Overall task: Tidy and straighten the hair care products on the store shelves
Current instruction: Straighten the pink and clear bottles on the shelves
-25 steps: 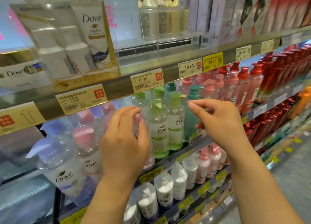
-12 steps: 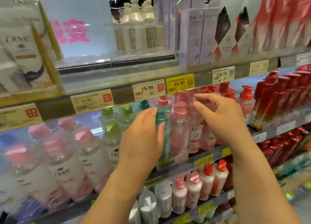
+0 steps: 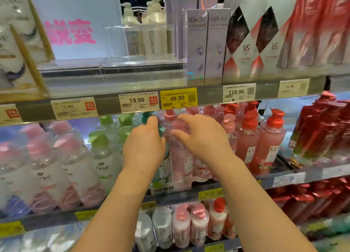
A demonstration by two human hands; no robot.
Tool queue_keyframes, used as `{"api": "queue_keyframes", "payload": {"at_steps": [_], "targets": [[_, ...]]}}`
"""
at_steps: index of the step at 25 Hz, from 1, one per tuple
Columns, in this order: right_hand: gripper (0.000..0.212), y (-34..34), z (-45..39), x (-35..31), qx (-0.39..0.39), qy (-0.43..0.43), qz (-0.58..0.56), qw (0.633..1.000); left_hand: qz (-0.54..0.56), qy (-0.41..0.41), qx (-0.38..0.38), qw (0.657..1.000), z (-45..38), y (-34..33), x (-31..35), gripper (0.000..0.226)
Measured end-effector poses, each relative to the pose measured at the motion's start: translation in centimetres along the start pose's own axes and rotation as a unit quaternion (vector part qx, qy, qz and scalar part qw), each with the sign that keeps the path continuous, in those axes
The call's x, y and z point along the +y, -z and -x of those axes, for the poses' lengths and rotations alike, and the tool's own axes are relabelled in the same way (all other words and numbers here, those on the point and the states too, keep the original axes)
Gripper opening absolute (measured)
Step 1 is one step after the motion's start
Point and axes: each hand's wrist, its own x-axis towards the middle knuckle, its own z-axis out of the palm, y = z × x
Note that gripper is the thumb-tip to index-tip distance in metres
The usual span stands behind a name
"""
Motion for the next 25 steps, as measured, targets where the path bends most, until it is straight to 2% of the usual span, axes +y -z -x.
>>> {"api": "queue_keyframes", "payload": {"at_steps": [3, 6, 12, 14, 18, 25], "targets": [[0.039, -1.1, -0.8, -0.4, -0.006, -0.013, 0.029, 0.999, 0.039, -0.003, -0.033, 0.999, -0.3, 0.5, -0.4, 0.037], [0.033, -1.0, -1.4, 0.0, -0.025, -0.027, -0.018, 0.999, 0.060, -0.006, -0.059, 0.996, -0.6, 0.6, -0.9, 0.036], [0.046, -0.2, -1.1, 0.5, -0.113, -0.021, -0.057, 0.992, 0.073, -0.022, -0.074, 0.994, -0.9, 0.6, -1.6, 0.037], [0.048, -0.3, -0.8, 0.5, -0.101, -0.017, -0.033, 0.994, 0.067, -0.031, -0.065, 0.995, -0.8, 0.4, -1.7, 0.039], [0.049, -1.0, -0.5, 0.0, -0.018, -0.033, 0.021, 0.999, 0.060, -0.045, -0.065, 0.995, -0.9, 0.3, -2.0, 0.041], [0.061, -1.2, 0.5, -0.8, 0.024, -0.051, 0.094, 0.994, 0.090, -0.081, -0.064, 0.991, -0.8, 0.0, -2.3, 0.044]]}}
